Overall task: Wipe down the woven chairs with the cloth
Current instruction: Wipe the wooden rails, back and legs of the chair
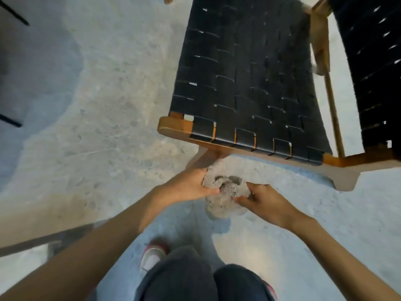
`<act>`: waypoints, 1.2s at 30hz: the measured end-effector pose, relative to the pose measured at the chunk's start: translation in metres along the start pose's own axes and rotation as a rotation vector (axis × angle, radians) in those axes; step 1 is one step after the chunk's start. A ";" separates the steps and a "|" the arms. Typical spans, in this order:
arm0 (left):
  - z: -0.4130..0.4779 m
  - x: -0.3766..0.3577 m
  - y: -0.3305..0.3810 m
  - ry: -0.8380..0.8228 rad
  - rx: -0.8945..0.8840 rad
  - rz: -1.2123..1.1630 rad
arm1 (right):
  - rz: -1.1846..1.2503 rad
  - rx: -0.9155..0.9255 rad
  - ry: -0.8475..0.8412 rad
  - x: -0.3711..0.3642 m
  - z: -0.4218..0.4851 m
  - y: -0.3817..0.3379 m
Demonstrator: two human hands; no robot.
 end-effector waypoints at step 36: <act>-0.168 0.407 0.174 0.122 0.017 -0.318 | 0.502 0.020 0.357 0.305 -0.050 -0.417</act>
Point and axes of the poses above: each hand's wrist, its own z-axis towards the middle knuckle, its own x-axis out of the back of the hand, y = z × x, the point moved 8 cm from there along z, towards the middle knuckle, and after that the axes turned 3 degrees about y, right-handed, at the moved point
